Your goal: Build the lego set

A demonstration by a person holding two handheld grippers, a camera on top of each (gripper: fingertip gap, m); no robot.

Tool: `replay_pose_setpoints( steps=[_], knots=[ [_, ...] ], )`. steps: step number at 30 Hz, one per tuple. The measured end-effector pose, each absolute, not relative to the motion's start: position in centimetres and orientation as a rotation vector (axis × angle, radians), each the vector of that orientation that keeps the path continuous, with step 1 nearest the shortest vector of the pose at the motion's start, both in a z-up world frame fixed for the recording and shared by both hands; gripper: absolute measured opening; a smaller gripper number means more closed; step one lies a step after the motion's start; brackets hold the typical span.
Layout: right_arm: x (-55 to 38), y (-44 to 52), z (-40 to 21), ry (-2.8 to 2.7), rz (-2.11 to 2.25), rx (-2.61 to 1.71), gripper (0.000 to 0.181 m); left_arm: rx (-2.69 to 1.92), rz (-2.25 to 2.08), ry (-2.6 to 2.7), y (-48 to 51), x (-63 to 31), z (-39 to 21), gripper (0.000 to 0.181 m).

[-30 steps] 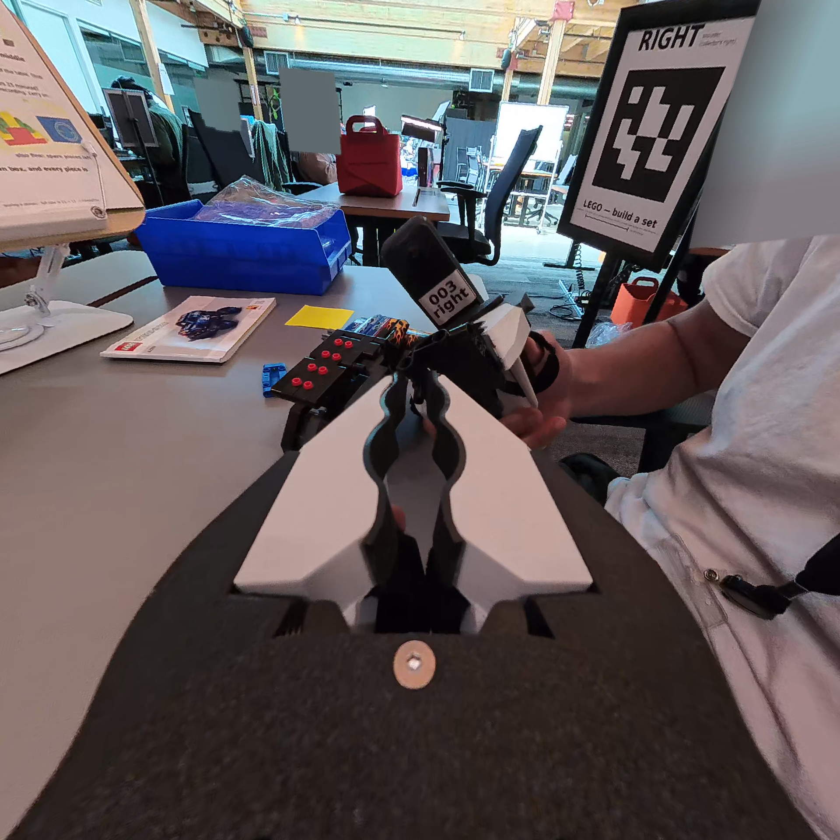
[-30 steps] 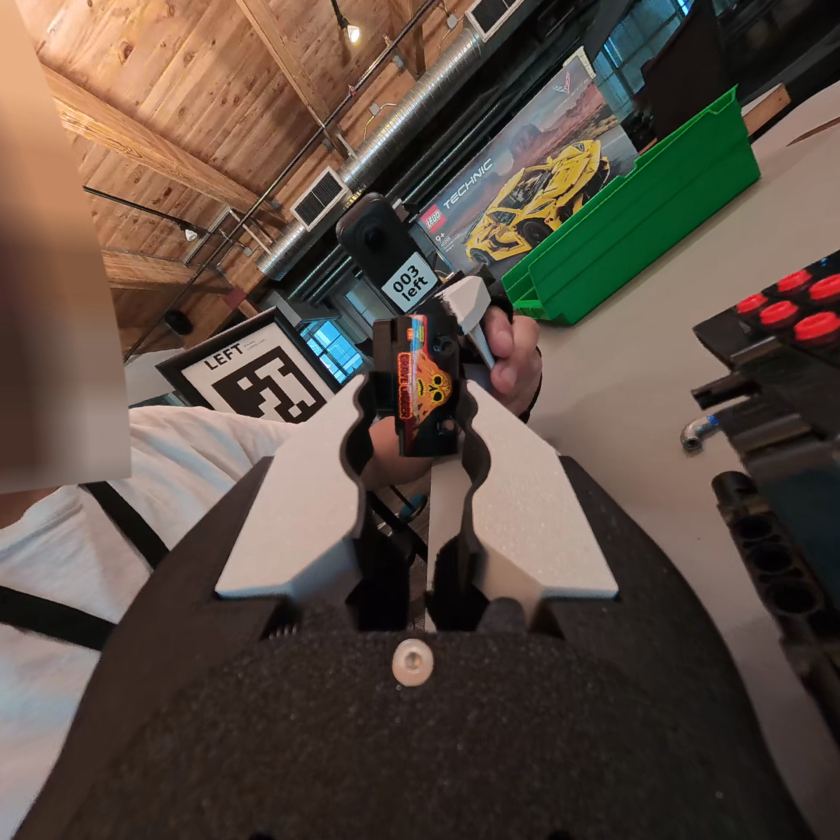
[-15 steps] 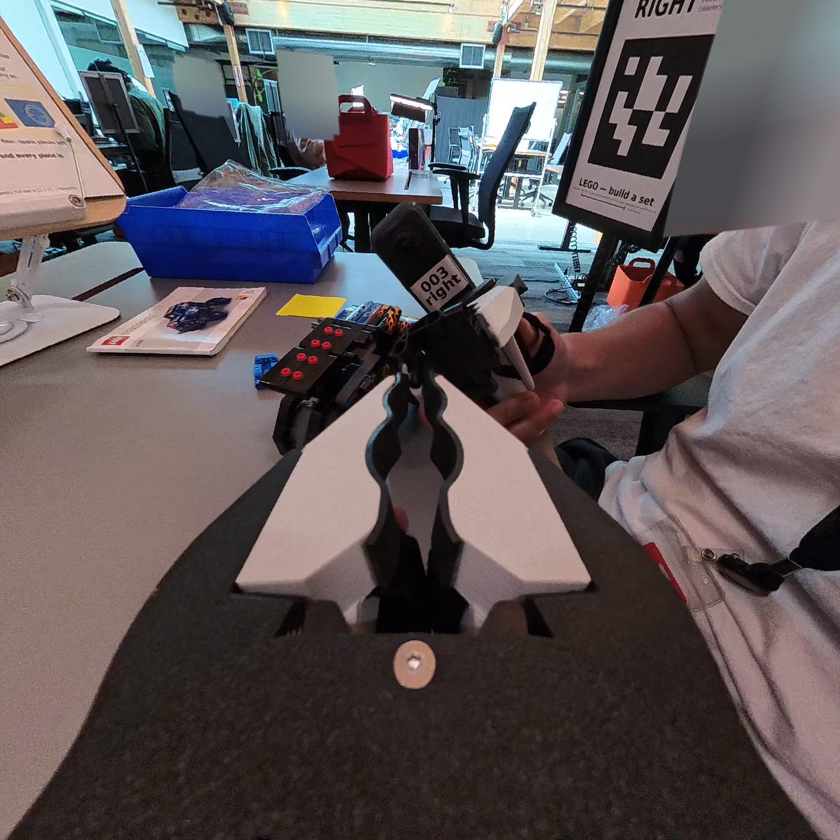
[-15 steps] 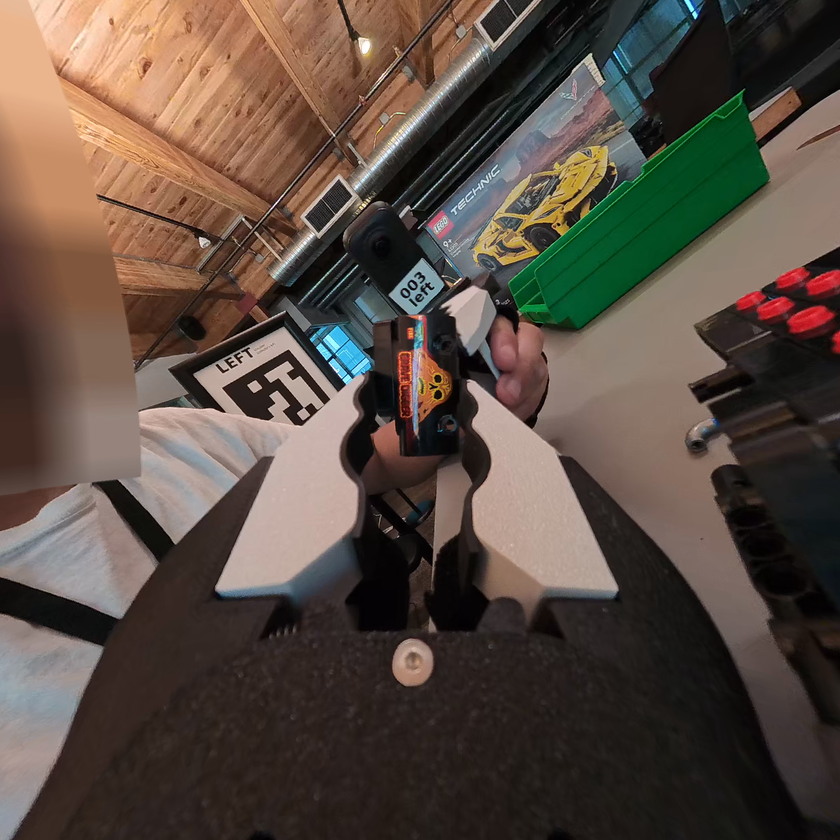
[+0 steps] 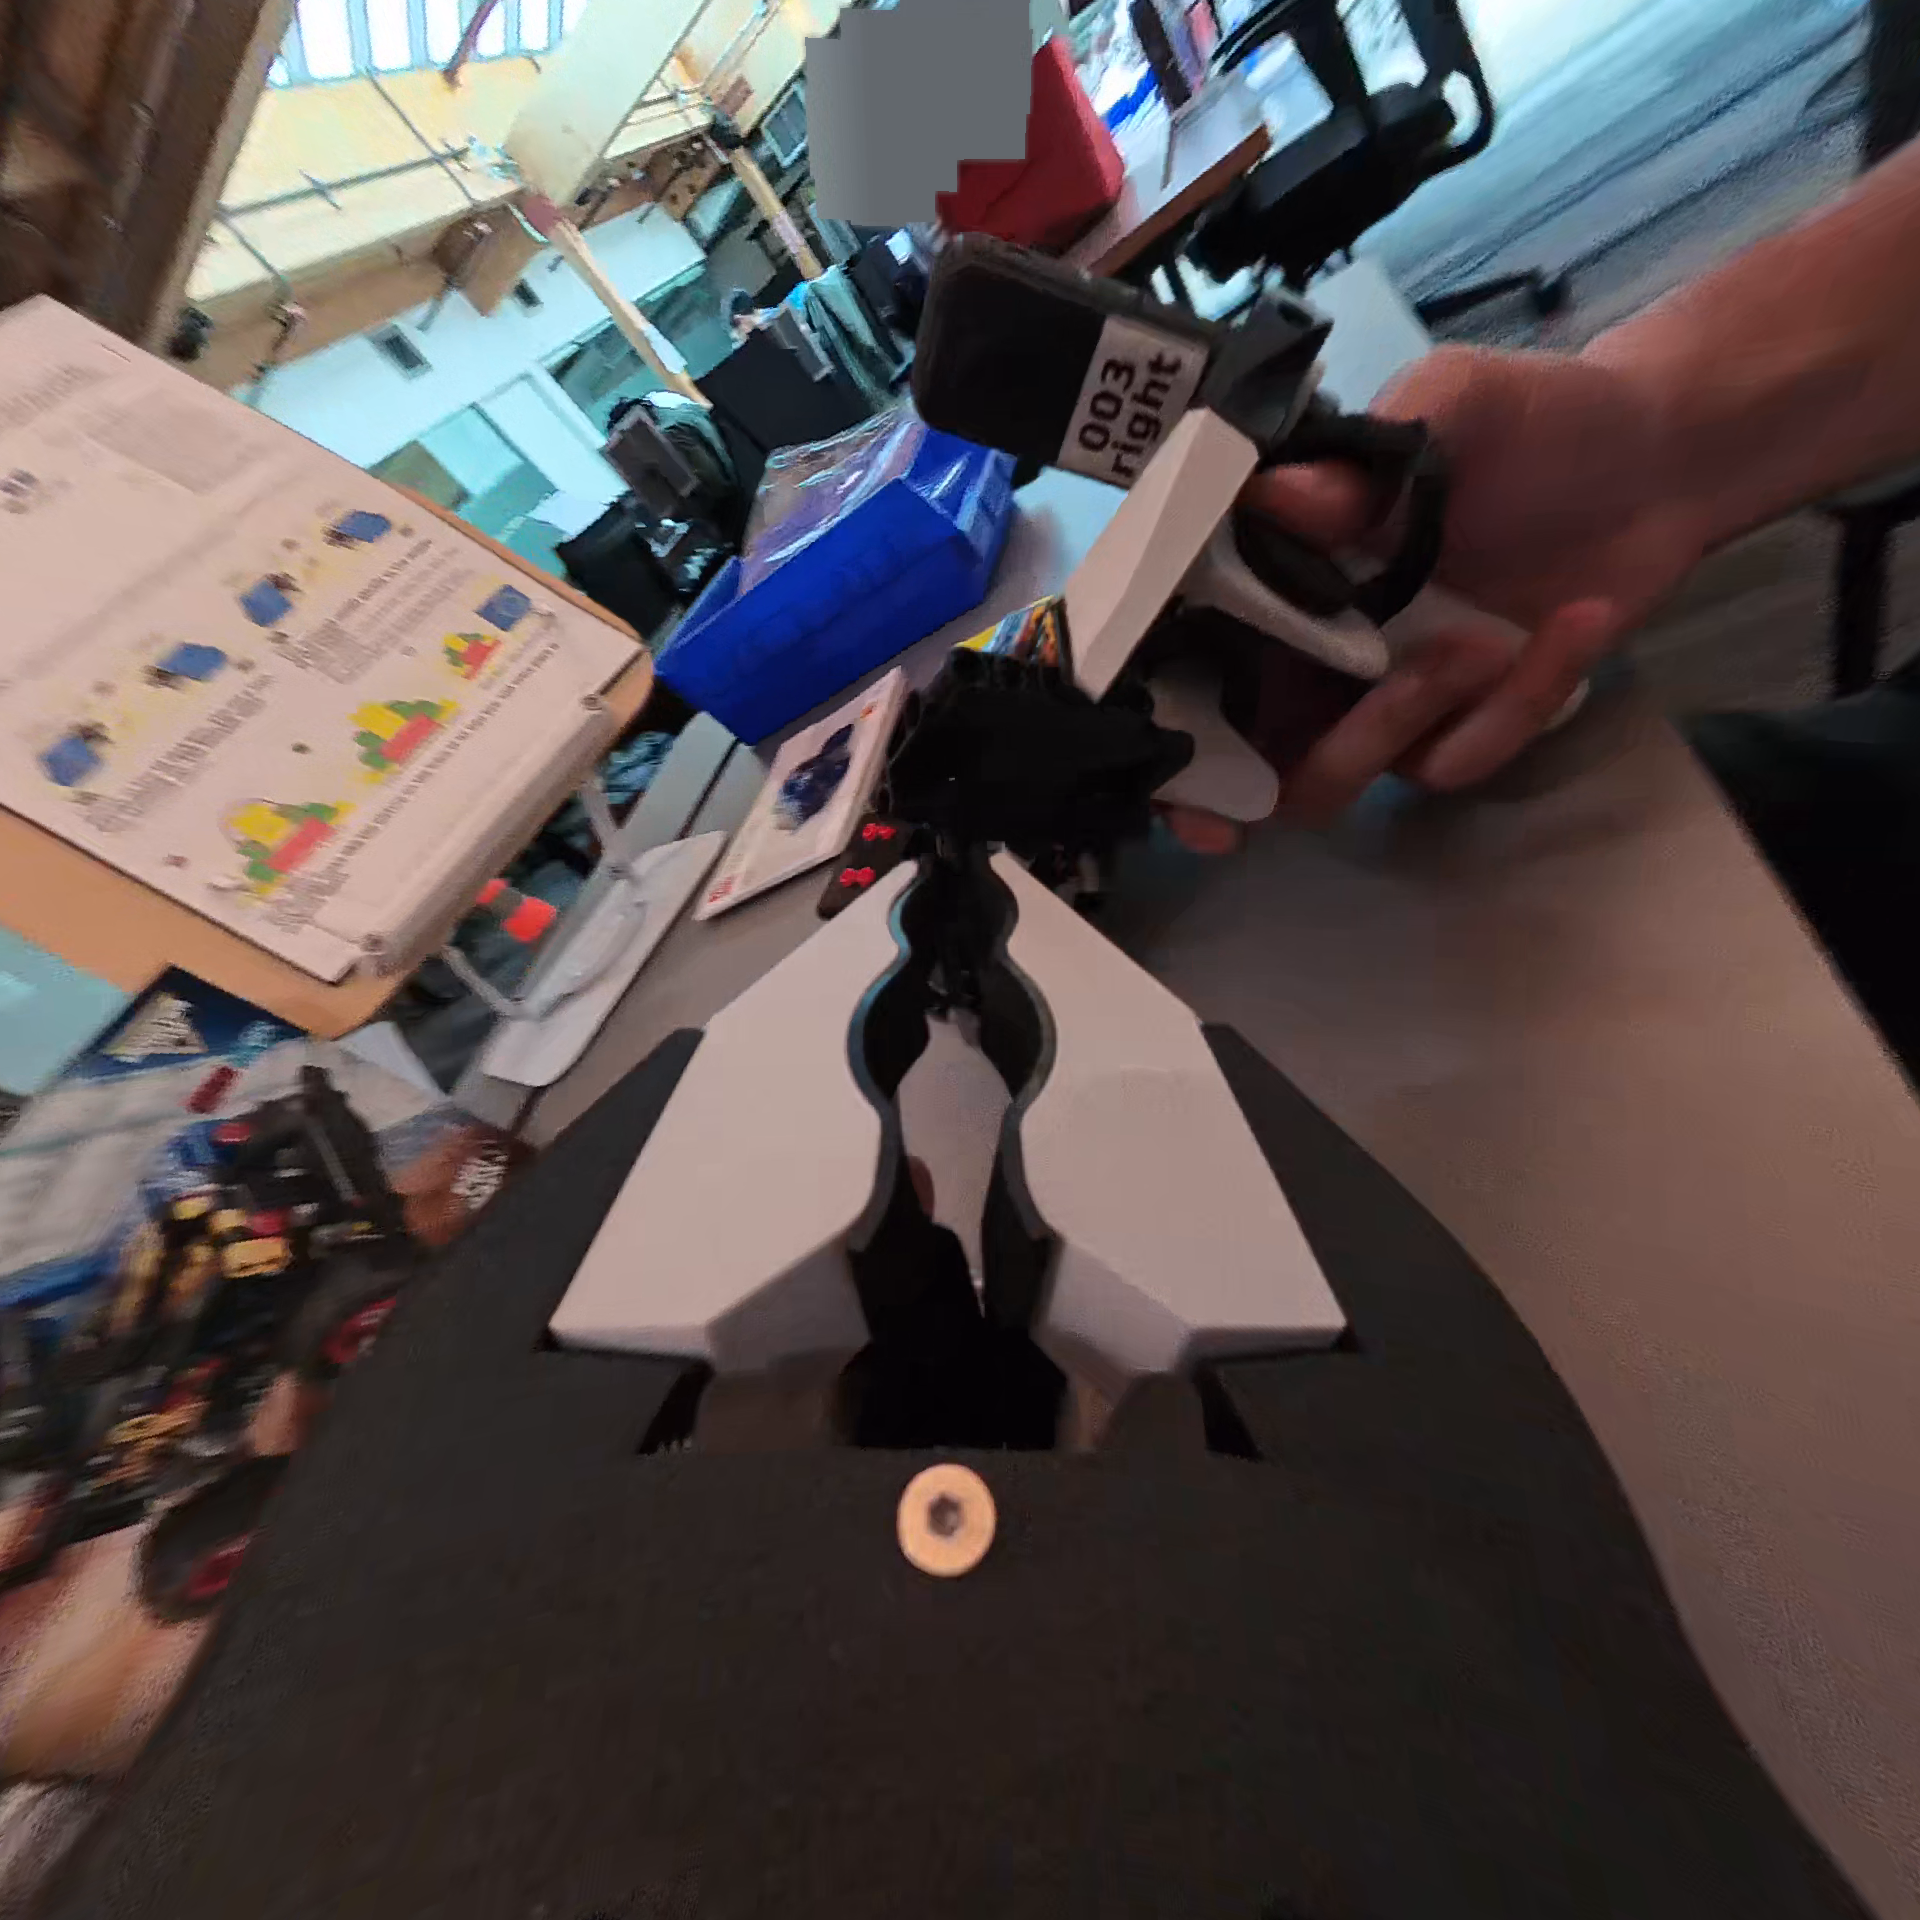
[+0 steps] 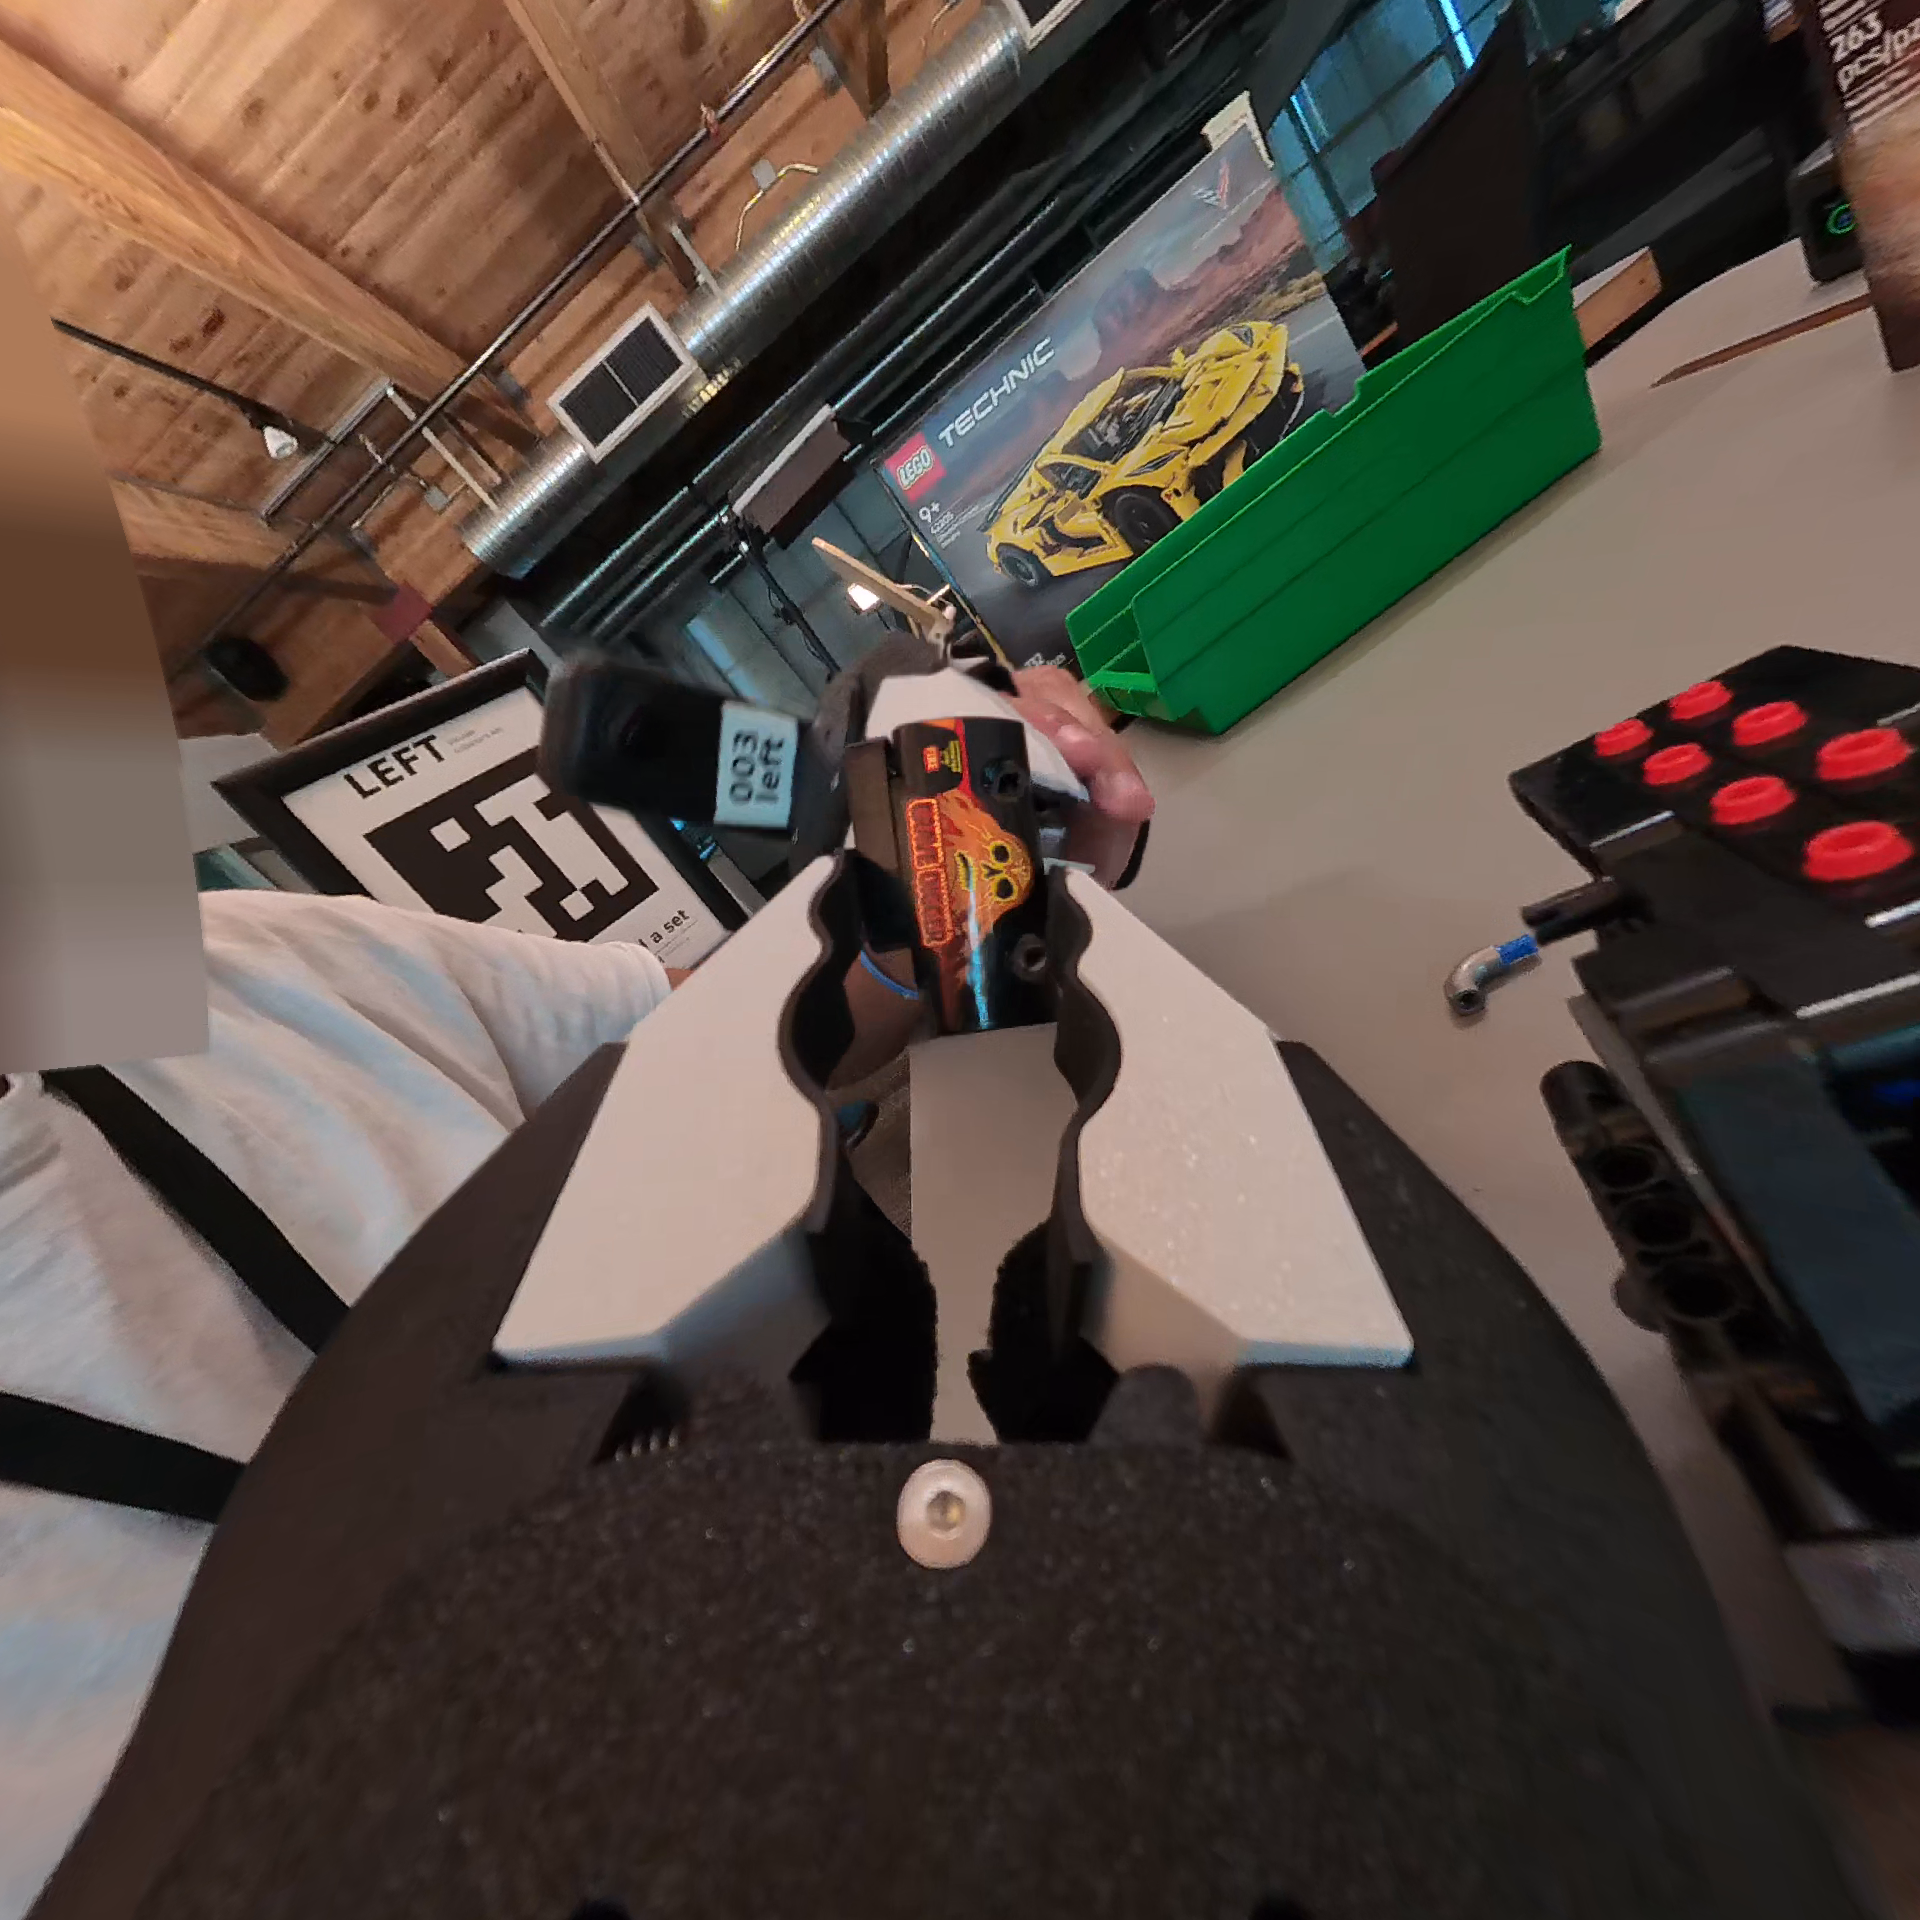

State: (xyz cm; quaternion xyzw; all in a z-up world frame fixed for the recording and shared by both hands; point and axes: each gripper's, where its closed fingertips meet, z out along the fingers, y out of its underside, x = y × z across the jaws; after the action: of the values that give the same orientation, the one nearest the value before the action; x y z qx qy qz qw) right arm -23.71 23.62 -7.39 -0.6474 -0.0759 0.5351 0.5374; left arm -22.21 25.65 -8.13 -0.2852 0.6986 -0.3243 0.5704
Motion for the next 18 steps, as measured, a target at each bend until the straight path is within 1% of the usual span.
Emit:
replay_pose_setpoints(
  steps=[4,13,14,18],
  knots=[
    [-23.8,24.2,-8.2,-0.153,1.222,-1.588,0.035,-0.599,-0.472,1.56,26.8,-21.6,-8.6,0.004],
    [-23.7,25.1,-9.4,-0.114,1.061,-1.67,0.034,-0.535,-0.199,1.543,27.7,-21.3,-9.3,0.003],
    [-23.4,25.2,-9.3,-0.124,0.999,-1.672,0.034,-0.543,-0.182,1.54,27.9,-21.2,-9.4,0.003],
    [-22.1,25.8,-9.0,-0.251,0.543,-1.714,0.046,-0.533,-0.052,1.507,28.7,-21.2,-9.3,0.003]
  ],
)
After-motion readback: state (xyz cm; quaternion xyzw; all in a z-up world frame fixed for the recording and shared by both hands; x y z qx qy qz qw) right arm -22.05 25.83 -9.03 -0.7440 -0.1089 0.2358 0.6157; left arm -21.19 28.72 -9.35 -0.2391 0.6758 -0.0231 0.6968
